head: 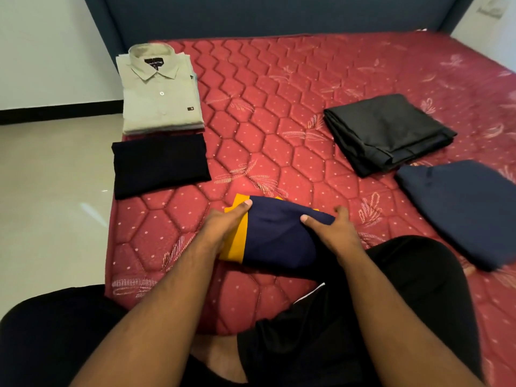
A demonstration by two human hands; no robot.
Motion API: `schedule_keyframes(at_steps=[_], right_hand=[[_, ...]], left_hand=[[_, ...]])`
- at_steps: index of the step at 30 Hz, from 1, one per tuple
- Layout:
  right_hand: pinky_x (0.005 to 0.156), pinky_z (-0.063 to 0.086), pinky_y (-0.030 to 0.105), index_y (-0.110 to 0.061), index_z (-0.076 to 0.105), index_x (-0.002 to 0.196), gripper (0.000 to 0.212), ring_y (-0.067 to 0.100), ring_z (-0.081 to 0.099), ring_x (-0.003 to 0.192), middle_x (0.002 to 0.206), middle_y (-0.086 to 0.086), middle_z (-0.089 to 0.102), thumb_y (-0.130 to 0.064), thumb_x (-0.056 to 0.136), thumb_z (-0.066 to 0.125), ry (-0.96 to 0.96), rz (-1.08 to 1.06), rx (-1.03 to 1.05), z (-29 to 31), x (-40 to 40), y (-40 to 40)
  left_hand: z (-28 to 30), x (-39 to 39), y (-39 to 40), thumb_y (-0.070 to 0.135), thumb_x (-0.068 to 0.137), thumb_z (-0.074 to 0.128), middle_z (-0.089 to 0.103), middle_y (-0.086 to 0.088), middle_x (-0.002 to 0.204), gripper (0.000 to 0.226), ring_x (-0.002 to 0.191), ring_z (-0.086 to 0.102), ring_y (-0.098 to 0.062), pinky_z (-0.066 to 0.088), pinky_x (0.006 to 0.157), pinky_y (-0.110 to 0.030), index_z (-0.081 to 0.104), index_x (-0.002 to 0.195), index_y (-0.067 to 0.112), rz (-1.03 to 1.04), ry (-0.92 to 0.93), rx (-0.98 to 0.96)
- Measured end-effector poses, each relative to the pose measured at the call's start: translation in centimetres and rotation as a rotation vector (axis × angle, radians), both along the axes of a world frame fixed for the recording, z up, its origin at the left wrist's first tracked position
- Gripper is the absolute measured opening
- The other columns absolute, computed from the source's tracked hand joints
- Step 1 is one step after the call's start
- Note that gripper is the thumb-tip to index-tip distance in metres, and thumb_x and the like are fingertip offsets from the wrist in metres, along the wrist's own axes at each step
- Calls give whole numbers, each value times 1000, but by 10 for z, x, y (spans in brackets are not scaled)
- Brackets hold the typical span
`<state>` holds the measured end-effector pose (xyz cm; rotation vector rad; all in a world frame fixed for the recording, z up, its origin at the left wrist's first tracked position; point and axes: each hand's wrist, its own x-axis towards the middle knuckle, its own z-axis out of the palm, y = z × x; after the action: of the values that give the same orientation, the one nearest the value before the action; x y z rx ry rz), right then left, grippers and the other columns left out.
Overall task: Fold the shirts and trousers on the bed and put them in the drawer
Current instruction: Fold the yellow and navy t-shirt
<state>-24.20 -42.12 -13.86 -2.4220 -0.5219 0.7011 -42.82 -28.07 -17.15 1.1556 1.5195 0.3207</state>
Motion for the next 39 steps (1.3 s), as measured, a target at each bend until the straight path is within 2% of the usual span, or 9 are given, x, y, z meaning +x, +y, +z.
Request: schedule_keyframes(at_steps=[4, 8, 11, 15, 21, 24, 28, 32, 39], right_hand=[[78, 47, 32, -3, 50, 129, 78, 26, 60, 97, 117, 12, 63, -39, 70, 84, 473, -194, 140, 0, 1, 6], [56, 42, 26, -11, 63, 89, 28, 19, 59, 70, 80, 5, 65, -31, 77, 79, 644, -173, 193, 11, -3, 17], [62, 52, 29, -12, 68, 99, 27, 24, 70, 77, 85, 11, 74, -24, 77, 78, 714, -37, 290, 12, -10, 40], [79, 55, 35, -8, 65, 116, 47, 28, 70, 96, 102, 13, 73, -21, 72, 79, 721, 193, 458, 28, -32, 117], [64, 57, 23, -11, 69, 94, 11, 16, 71, 79, 87, 4, 75, -11, 83, 73, 710, 425, 503, 54, -76, 277], [68, 54, 24, -17, 64, 99, 21, 20, 66, 91, 95, 0, 71, -30, 85, 72, 430, 507, 364, 37, -93, 333], [105, 35, 50, -26, 47, 136, 54, 28, 40, 133, 145, 5, 45, -53, 90, 46, -629, 709, 425, 6, -112, 351], [115, 22, 52, -34, 35, 147, 66, 23, 26, 144, 157, -3, 29, -63, 89, 23, -610, 946, 273, -38, -128, 356], [116, 21, 54, -43, 19, 150, 67, 20, 16, 147, 159, -8, 20, -68, 88, 18, -427, 942, 295, -77, -114, 367]], left_hand=[[7, 3, -2, 73, 51, 74, 61, -5, 128, 103, 109, 62, -30, 51, 95, -43, 52, 133, 15, -61, -125, -84], [6, -2, -4, 44, 81, 72, 69, -5, 115, 46, 96, 67, -20, 54, 86, -35, 61, 118, 18, -77, -282, 22], [7, -21, 6, 26, 91, 66, 69, -2, 111, 18, 96, 66, -17, 53, 87, -34, 60, 107, 21, 7, -357, 151], [32, -70, 77, 18, 89, 69, 63, 0, 111, 30, 98, 58, -13, 46, 85, -18, 54, 115, 22, 94, -336, 479], [65, -138, 219, 34, 92, 64, 62, -8, 120, 46, 103, 61, -20, 50, 91, -33, 50, 132, 17, 125, -178, 514], [52, -150, 259, 49, 94, 56, 50, -13, 141, 62, 123, 51, -31, 45, 101, -41, 37, 145, 20, 64, 237, 507], [29, -124, 249, 57, 91, 34, 41, -9, 150, 64, 135, 39, -33, 37, 105, -51, 40, 146, 25, -150, 564, 1050], [-18, -104, 243, 64, 92, 25, 22, 3, 160, 59, 146, 21, -28, 37, 101, -63, 27, 148, 47, -237, 651, 879], [-43, -101, 246, 65, 91, 24, 28, 4, 158, 59, 143, 25, -32, 45, 91, -65, 32, 146, 46, -187, 633, 910]])
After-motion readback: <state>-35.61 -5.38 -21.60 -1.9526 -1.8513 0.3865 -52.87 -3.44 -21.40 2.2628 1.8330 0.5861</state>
